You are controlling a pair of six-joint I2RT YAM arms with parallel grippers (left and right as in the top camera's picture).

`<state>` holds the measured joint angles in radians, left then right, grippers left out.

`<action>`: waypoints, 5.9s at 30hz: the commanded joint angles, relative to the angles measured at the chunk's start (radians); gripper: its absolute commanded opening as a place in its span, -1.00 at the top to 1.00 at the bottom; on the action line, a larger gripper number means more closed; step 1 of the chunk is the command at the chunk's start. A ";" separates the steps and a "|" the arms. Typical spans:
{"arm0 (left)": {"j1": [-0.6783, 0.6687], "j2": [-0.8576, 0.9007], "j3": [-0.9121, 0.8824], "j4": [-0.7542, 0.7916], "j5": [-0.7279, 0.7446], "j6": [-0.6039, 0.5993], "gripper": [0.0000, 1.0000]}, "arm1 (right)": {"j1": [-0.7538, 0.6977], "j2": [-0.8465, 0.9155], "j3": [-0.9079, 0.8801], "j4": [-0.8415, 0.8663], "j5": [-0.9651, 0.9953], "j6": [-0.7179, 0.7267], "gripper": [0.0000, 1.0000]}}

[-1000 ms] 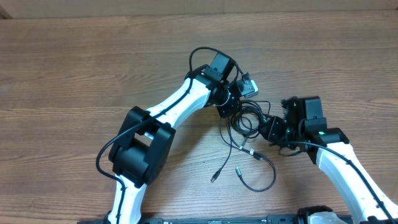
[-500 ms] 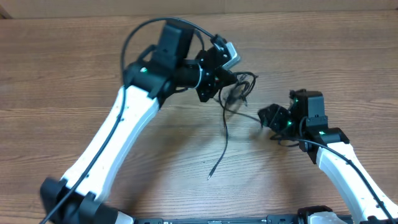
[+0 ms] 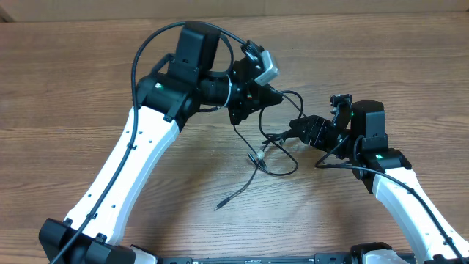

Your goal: Untangle cables

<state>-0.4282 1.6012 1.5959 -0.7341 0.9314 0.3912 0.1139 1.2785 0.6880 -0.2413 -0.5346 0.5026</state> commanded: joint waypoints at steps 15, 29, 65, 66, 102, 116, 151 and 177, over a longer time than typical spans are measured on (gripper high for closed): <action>0.024 -0.052 0.010 0.013 0.167 0.006 0.92 | 0.003 -0.002 0.019 -0.077 -0.164 0.409 -0.21; 0.024 -0.052 0.010 0.013 0.135 0.024 0.92 | 0.003 -0.002 0.019 -0.204 -0.412 0.440 -0.27; 0.022 -0.052 0.010 0.008 0.144 0.024 0.92 | 0.074 -0.002 0.019 -0.287 -0.202 0.473 0.39; 0.022 -0.052 0.010 0.007 0.129 0.024 0.92 | 0.091 -0.002 0.019 -0.286 -0.140 0.445 0.38; 0.022 -0.052 0.010 0.006 -0.294 -0.006 0.91 | 0.250 -0.002 0.019 -0.089 -0.500 -0.547 -0.09; 0.022 0.001 0.010 -0.105 -0.612 -0.178 -0.51 | 0.250 -0.002 0.019 -0.218 0.209 -0.180 -0.20; -0.076 0.392 0.009 -0.616 -0.695 -0.018 -0.07 | 0.249 -0.002 0.019 -0.341 0.438 0.010 -0.30; -0.076 -0.234 -0.568 -0.130 -0.782 -0.146 -0.19 | -0.153 -0.007 0.059 -0.679 0.409 0.040 -0.75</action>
<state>-0.5037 1.4086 1.1374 -1.0042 0.1658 0.2096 -0.0330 1.2785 0.7162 -0.9310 -0.1055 0.5453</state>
